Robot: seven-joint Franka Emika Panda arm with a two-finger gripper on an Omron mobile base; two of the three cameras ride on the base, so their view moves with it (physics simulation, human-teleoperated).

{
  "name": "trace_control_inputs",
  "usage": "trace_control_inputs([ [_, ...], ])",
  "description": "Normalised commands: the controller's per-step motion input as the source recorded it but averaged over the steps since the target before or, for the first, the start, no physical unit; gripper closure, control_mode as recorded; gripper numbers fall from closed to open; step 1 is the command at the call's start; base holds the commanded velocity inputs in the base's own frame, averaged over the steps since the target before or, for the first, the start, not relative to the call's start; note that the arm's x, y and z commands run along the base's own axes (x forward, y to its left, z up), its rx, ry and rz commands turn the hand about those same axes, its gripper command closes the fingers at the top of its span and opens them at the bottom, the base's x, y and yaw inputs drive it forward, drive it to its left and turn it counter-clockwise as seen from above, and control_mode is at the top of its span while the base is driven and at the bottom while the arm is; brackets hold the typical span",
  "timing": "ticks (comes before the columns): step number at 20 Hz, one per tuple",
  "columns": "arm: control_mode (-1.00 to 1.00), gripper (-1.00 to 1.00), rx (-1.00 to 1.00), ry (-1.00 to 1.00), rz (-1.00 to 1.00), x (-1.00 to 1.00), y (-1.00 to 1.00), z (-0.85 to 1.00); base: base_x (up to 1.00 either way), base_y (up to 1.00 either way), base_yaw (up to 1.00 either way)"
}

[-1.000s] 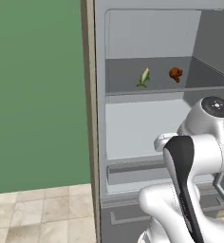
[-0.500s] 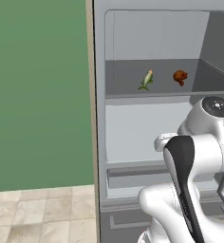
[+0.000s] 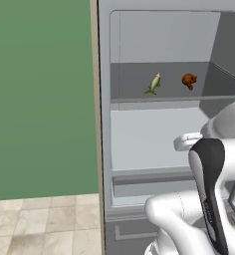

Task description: Gather the squash and mushroom from the fridge and place them on a tray on the dining counter. Then gather the chicken drumstick and fish from the fridge and place them on the other tray.

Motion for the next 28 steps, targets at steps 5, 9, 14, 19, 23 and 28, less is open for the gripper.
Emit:
trace_control_inputs([
  [5,-1.0,-1.0,0.0,-0.19,0.0,-0.07,-0.23,0.64,0.0,0.0,0.0],
  [9,-1.0,-1.0,0.0,-0.12,0.0,0.0,-0.2,0.77,0.0,0.0,0.0],
  [14,-1.0,-1.0,0.0,-0.03,0.0,0.0,-0.2,0.68,0.0,0.0,0.0],
  [19,-1.0,-1.0,0.0,0.0,0.0,0.17,-0.24,0.47,0.0,0.0,0.0],
  [23,-1.0,-1.0,0.0,0.06,0.0,0.48,-0.3,0.21,0.0,0.0,0.0],
  [28,-1.0,-1.0,0.0,0.12,0.0,0.79,-0.16,0.01,0.0,0.0,0.0],
])
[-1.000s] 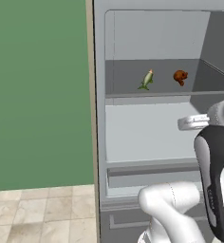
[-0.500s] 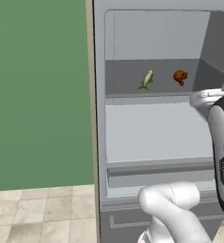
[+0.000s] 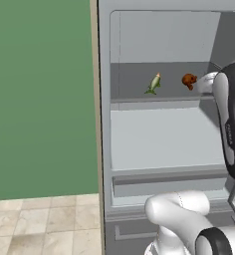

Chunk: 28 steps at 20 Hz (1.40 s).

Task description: Gather the squash and mushroom from the fridge and place them on a tray on the dining counter. Then gather the chicken drumstick and fish from the fridge and place them on the other tray.

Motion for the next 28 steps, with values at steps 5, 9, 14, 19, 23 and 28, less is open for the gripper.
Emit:
trace_control_inputs([
  [5,-1.0,-1.0,0.0,0.09,0.0,0.81,-0.04,-0.12,0.0,0.0,0.0],
  [9,-1.0,-1.0,-0.02,0.05,0.0,0.74,0.0,-0.41,0.0,0.0,0.0],
  [14,-1.0,-1.0,-0.01,0.02,0.0,0.5,-0.04,-0.41,0.0,0.0,0.0],
  [19,-1.0,-1.0,0.0,0.02,0.0,0.34,-0.17,-0.17,0.0,0.0,0.0],
  [23,-1.0,-1.0,0.0,0.03,0.0,0.35,-0.2,-0.14,0.0,0.0,0.0],
  [28,-1.0,-1.0,0.0,0.03,0.0,0.37,-0.19,-0.1,0.0,0.0,0.0],
])
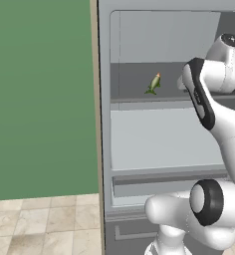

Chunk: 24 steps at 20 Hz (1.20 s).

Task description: Gather the squash and mushroom from the fridge and place them on a tray on the dining counter. Then gather the chicken drumstick and fish from the fridge and place them on the other tray.

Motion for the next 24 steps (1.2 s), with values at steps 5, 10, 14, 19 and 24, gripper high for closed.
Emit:
trace_control_inputs([
  [5,-1.0,-1.0,0.0,0.03,0.0,0.39,-0.12,-0.11,0.0,0.0,0.0],
  [10,-1.0,-1.0,0.0,0.04,0.0,0.47,-0.01,-0.13,0.0,0.0,0.0],
  [14,-1.0,-1.0,0.0,0.03,0.0,0.46,0.0,-0.17,0.0,0.0,0.0],
  [19,-1.0,-1.0,0.0,0.03,0.0,0.34,-0.01,-0.24,0.0,0.0,0.0],
  [24,-1.0,-1.0,0.0,0.04,0.0,0.12,0.0,-0.39,0.0,0.0,0.0],
])
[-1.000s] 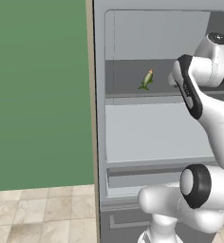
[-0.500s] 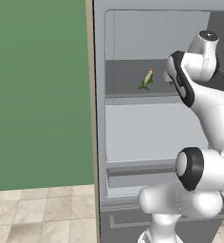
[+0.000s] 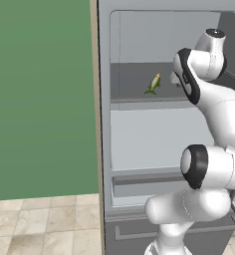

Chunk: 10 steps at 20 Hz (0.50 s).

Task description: Gather the squash and mushroom from the fridge and place them on a tray on the dining counter. Then gather the chicken drumstick and fish from the fridge and place them on the other tray.

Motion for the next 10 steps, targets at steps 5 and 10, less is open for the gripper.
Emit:
trace_control_inputs([
  [5,-1.0,1.0,-0.01,0.04,0.0,0.07,0.0,-0.61,0.0,0.0,0.0],
  [10,-1.0,1.0,-0.01,0.02,0.01,0.08,0.01,-0.68,0.0,0.0,0.0],
])
